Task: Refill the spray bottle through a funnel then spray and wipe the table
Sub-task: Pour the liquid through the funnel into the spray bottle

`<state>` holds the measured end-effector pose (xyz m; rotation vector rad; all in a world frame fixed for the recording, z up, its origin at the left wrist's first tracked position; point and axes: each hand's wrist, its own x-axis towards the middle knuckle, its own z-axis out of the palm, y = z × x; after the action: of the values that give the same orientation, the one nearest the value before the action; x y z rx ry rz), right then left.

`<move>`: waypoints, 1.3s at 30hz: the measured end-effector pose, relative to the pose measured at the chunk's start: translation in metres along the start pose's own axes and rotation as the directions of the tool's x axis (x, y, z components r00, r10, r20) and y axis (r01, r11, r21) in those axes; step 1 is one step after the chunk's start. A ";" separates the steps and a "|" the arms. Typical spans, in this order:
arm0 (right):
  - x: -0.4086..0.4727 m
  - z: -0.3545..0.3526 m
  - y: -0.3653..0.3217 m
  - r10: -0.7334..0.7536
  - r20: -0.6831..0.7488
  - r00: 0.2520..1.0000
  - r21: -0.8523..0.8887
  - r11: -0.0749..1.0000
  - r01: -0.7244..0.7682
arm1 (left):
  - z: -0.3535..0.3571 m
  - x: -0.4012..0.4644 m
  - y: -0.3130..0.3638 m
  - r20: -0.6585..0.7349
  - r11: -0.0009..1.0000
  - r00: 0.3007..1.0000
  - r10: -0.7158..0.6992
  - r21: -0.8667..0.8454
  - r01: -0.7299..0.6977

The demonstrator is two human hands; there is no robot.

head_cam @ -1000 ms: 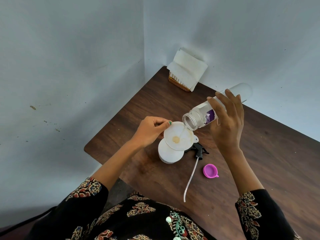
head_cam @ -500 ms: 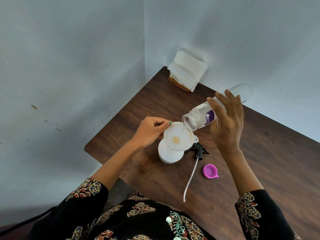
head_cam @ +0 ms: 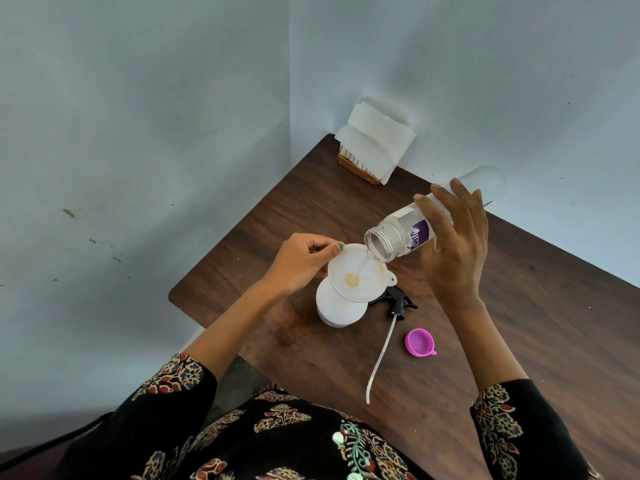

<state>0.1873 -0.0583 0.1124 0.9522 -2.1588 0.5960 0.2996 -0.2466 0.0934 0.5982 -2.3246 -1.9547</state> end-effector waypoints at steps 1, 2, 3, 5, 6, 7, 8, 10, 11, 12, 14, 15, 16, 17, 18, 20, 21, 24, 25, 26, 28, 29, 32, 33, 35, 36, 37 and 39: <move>0.000 0.000 0.000 0.000 0.002 1.000 -0.001 1.000 0.000 | 0.000 0.000 0.000 -0.002 1.000 1.000 -0.001 0.000 0.001; 0.000 0.000 0.000 -0.001 0.004 1.000 -0.003 1.000 0.001 | 0.000 0.000 0.000 -0.001 1.000 1.000 -0.003 0.000 0.003; -0.001 0.000 0.000 -0.002 0.004 1.000 -0.004 1.000 0.002 | 0.000 0.000 0.000 0.001 1.000 1.000 -0.004 -0.001 0.004; -0.001 0.000 0.001 0.000 0.007 1.000 -0.002 1.000 0.000 | 0.000 0.000 0.000 0.006 1.000 1.000 -0.004 -0.002 0.004; -0.001 0.000 0.001 0.002 0.008 1.000 -0.002 1.000 -0.002 | 0.000 0.001 0.001 0.006 1.000 1.000 -0.005 0.001 0.005; -0.001 0.000 0.001 0.001 0.009 1.000 -0.005 1.000 -0.001 | 0.000 0.001 0.001 0.005 1.000 1.000 -0.004 0.003 0.004; -0.001 0.000 0.002 0.000 0.009 1.000 -0.007 1.000 0.000 | 0.000 0.001 0.000 0.003 1.000 1.000 -0.004 0.005 0.004; -0.001 0.000 0.001 -0.002 0.004 1.000 -0.005 1.000 0.002 | 0.000 0.001 0.000 0.005 1.000 1.000 -0.001 0.006 0.001; -0.001 0.000 0.001 -0.002 0.002 1.000 0.000 1.000 0.002 | 0.000 0.000 0.000 0.006 1.000 1.000 0.001 0.002 -0.001; -0.001 0.000 0.000 -0.002 0.001 1.000 0.004 1.000 0.002 | 0.000 0.000 0.000 0.006 1.000 1.000 0.001 0.000 -0.001; -0.001 0.000 0.000 -0.002 -0.002 1.000 0.007 1.000 0.002 | 0.000 0.000 -0.001 0.004 1.000 1.000 -0.002 -0.001 0.002; -0.001 0.000 0.000 -0.004 -0.004 1.000 0.007 1.000 0.004 | 0.000 0.001 -0.001 0.005 1.000 1.000 -0.003 -0.003 0.003; -0.001 0.000 0.000 -0.006 -0.006 1.000 0.009 1.000 0.006 | 0.000 0.001 -0.001 0.006 1.000 1.000 -0.003 -0.004 0.003; -0.001 0.000 0.000 -0.008 -0.007 1.000 0.008 1.000 0.008 | 0.000 0.001 -0.001 0.006 1.000 1.000 -0.003 -0.002 0.003; -0.001 0.001 0.000 -0.008 -0.007 1.000 0.005 1.000 0.008 | 0.000 0.001 -0.001 0.005 1.000 1.000 -0.002 0.002 0.002; -0.002 0.001 0.001 -0.006 -0.003 1.000 -0.003 1.000 0.006 | 0.000 0.001 -0.001 0.004 1.000 1.000 0.000 0.002 0.000; -0.002 0.001 0.001 -0.004 -0.001 1.000 -0.004 1.000 0.004 | 0.000 0.001 -0.002 0.002 1.000 1.000 -0.002 0.001 0.002; -0.002 0.000 0.000 0.004 0.000 1.000 0.000 1.000 -0.004 | 0.000 0.001 -0.002 -0.005 1.000 1.000 -0.008 0.009 0.008; -0.001 0.000 0.000 0.004 -0.001 1.000 0.002 1.000 -0.004 | 0.000 0.001 -0.002 -0.006 1.000 1.000 -0.008 0.011 0.008; -0.001 -0.001 -0.001 0.005 -0.002 1.000 0.006 1.000 -0.005 | 0.000 0.001 -0.002 -0.006 1.000 1.000 -0.007 0.011 0.007; 0.000 -0.001 -0.002 0.002 -0.007 1.000 0.015 1.000 -0.002 | 0.000 0.001 -0.002 -0.005 1.000 1.000 -0.006 0.005 0.006; -0.001 -0.001 -0.002 -0.001 -0.011 1.000 0.014 1.000 0.001 | 0.000 0.001 -0.002 -0.005 1.000 1.000 -0.006 0.003 0.006; -0.002 0.000 -0.001 -0.009 -0.018 1.000 -0.003 1.000 0.009 | 0.000 0.001 -0.002 -0.006 1.000 1.000 -0.006 0.002 0.006; -0.002 0.000 0.000 -0.010 -0.020 1.000 -0.006 1.000 0.010 | 0.000 0.001 -0.002 -0.006 1.000 1.000 -0.007 0.000 0.007; -0.001 0.000 0.000 -0.014 -0.023 1.000 -0.007 1.000 0.014 | 0.000 0.001 -0.002 -0.005 1.000 1.000 -0.007 -0.002 0.007; -0.001 -0.001 0.000 -0.014 -0.023 1.000 -0.007 1.000 0.014 | 0.000 0.001 -0.003 -0.004 1.000 1.000 -0.007 -0.003 0.007; -0.001 -0.001 -0.001 -0.012 -0.024 1.000 -0.007 1.000 0.012 | 0.000 0.001 -0.003 -0.004 1.000 1.000 -0.008 -0.003 0.008; -0.001 -0.001 -0.001 -0.010 -0.027 1.000 -0.004 1.000 0.010 | 0.000 0.001 -0.002 -0.006 1.000 1.000 -0.011 0.000 0.011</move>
<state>0.1886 -0.0579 0.1120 0.9474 -2.1296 0.5961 0.2992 -0.2473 0.0910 0.6180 -2.3232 -1.9543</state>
